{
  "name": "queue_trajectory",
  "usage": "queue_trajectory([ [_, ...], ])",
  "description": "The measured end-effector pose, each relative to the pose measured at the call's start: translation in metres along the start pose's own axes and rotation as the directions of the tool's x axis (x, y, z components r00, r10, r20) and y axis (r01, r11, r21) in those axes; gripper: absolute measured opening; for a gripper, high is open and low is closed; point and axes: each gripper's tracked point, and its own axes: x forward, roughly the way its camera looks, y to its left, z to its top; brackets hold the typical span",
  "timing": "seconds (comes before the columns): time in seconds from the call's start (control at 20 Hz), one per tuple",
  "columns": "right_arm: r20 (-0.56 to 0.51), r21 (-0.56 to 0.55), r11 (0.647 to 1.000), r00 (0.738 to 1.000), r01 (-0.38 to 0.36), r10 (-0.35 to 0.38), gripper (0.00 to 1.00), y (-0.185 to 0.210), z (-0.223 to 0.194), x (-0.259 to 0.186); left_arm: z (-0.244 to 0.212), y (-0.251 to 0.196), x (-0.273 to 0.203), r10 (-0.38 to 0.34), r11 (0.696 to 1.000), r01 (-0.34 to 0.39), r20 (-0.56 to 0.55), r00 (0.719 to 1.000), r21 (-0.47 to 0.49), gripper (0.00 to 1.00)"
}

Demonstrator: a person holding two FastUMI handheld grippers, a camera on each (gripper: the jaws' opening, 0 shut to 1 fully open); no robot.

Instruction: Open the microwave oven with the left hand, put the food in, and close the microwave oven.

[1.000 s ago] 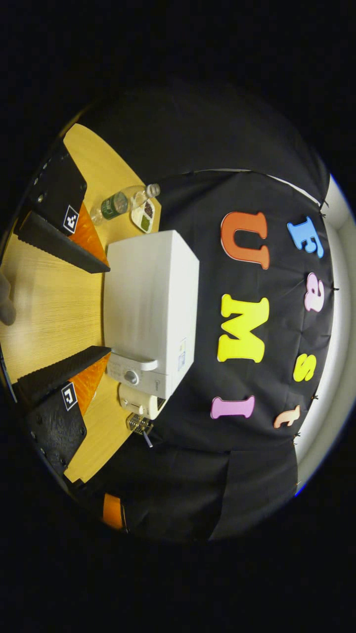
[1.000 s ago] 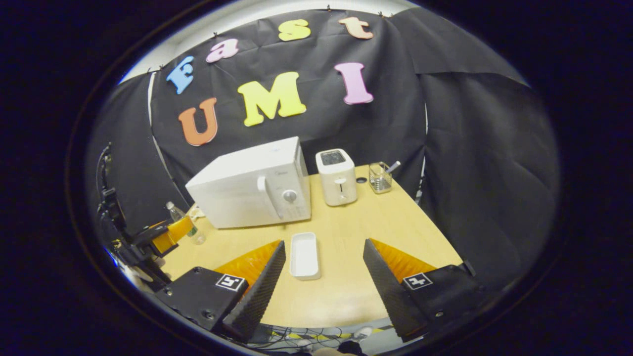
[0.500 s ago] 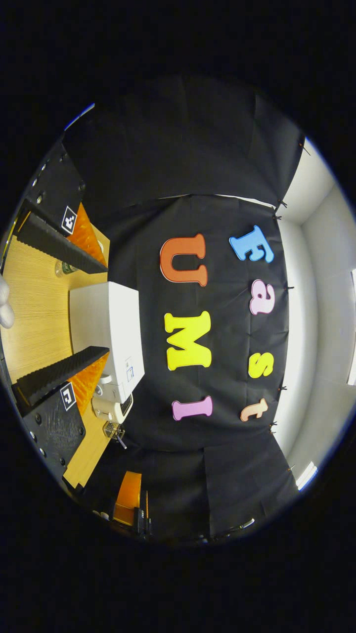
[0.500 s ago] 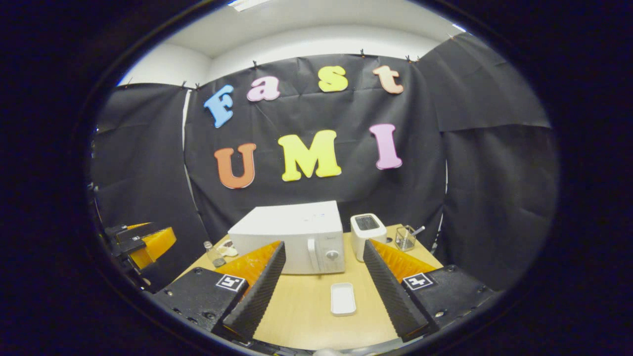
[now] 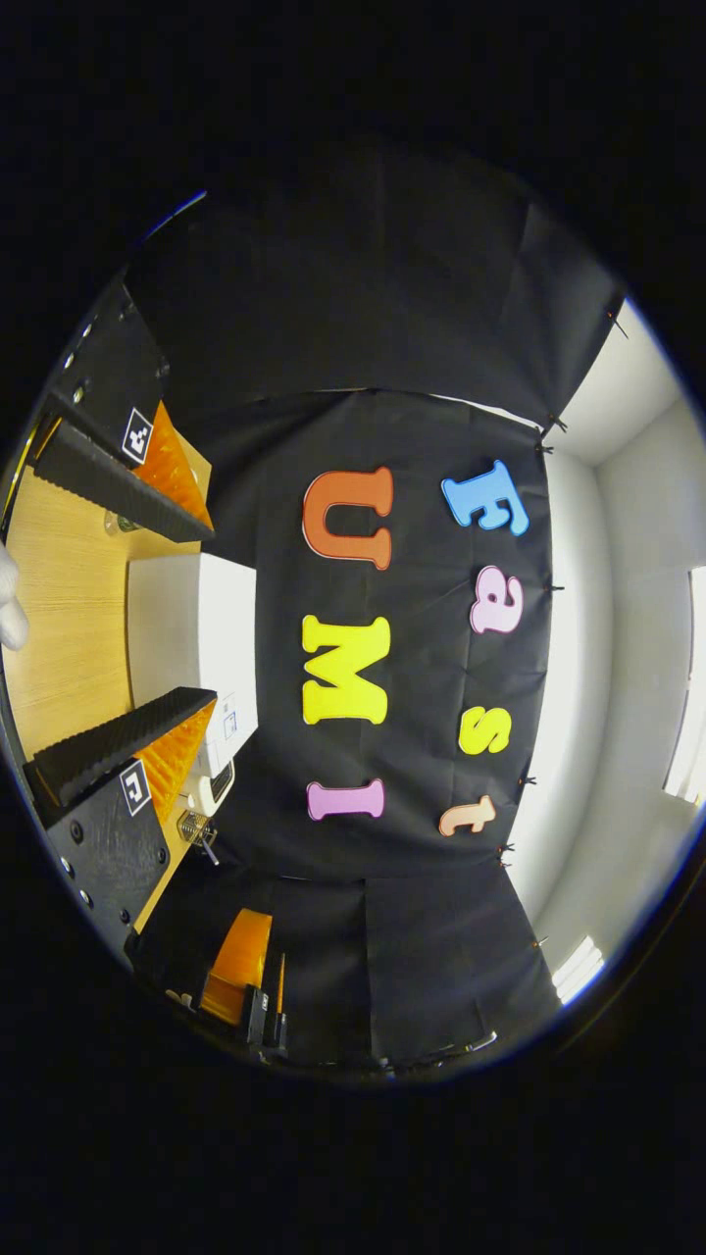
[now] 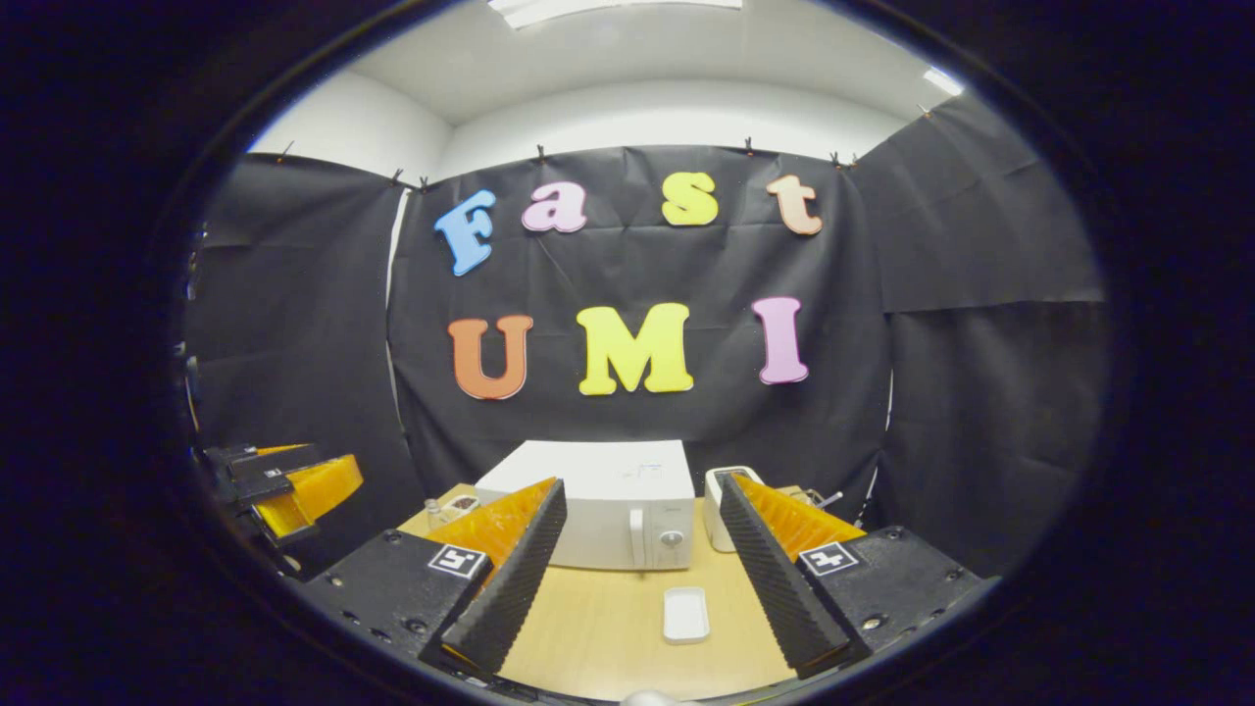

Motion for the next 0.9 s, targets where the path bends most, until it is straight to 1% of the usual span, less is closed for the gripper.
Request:
queue_trajectory([
  [0.15, 0.015, -0.011, 1.0, 1.0, 0.005, -0.005, 0.9, 0.001, 0.002, -0.004, 0.0, 0.005, -0.003, -0.001, 1.0, 0.001, -0.011, 1.0, -0.007, 0.93],
  [0.2, 0.015, -0.007, 1.0, 1.0, 0.003, -0.003, 1.0, 0.002, 0.001, -0.004, 0.001, 0.008, -0.003, 0.003, 1.0, -0.003, -0.013, 1.0, -0.005, 0.93],
  [0.25, 0.009, 0.001, 1.0, 1.0, 0.001, -0.001, 1.0, 0.002, -0.003, -0.003, 0.001, 0.009, -0.003, 0.007, 1.0, -0.007, -0.012, 1.0, 0.002, 0.93],
  [0.3, 0.004, 0.008, 1.0, 1.0, -0.001, 0.001, 0.91, 0.002, -0.006, -0.003, 0.0, 0.011, -0.003, 0.012, 1.0, -0.012, -0.013, 1.0, 0.008, 0.93],
  [0.35, 0.001, 0.012, 1.0, 1.0, -0.002, 0.002, 1.0, 0.001, -0.007, -0.003, 0.001, 0.011, -0.002, 0.012, 1.0, -0.012, -0.014, 1.0, 0.009, 0.93],
  [0.45, 0.001, 0.014, 1.0, 1.0, -0.002, 0.002, 1.0, 0.0, -0.007, -0.001, 0.003, 0.007, -0.002, 0.001, 1.0, -0.001, -0.011, 1.0, 0.012, 0.93],
  [0.5, 0.001, 0.018, 1.0, 1.0, -0.004, 0.004, 0.91, 0.0, -0.007, 0.001, 0.005, 0.006, -0.001, 0.001, 1.0, -0.001, -0.009, 1.0, 0.022, 0.93],
  [0.55, -0.003, 0.021, 1.0, 1.0, -0.003, 0.003, 1.0, -0.001, -0.009, 0.004, 0.004, 0.004, 0.0, -0.003, 1.0, 0.003, -0.009, 1.0, 0.029, 0.93],
  [0.7, -0.01, 0.034, 0.999, 1.0, 0.004, -0.004, 1.0, -0.006, -0.012, 0.009, 0.003, -0.004, 0.005, -0.022, 0.999, 0.022, -0.012, 1.0, 0.03, 0.93],
  [0.75, -0.01, 0.033, 0.999, 1.0, 0.009, -0.008, 0.9, -0.008, -0.012, 0.012, 0.004, -0.005, 0.007, -0.02, 0.999, 0.02, -0.01, 1.0, 0.035, 0.93],
  [0.85, -0.01, 0.031, 0.999, 1.0, 0.012, -0.012, 0.9, -0.01, -0.011, 0.018, 0.005, -0.01, 0.013, -0.024, 0.999, 0.024, -0.009, 1.0, 0.039, 0.93],
  [0.9, -0.011, 0.032, 0.999, 1.0, 0.014, -0.014, 1.0, -0.012, -0.01, 0.02, 0.004, -0.013, 0.015, -0.03, 0.999, 0.031, -0.009, 0.999, 0.038, 0.93],
])
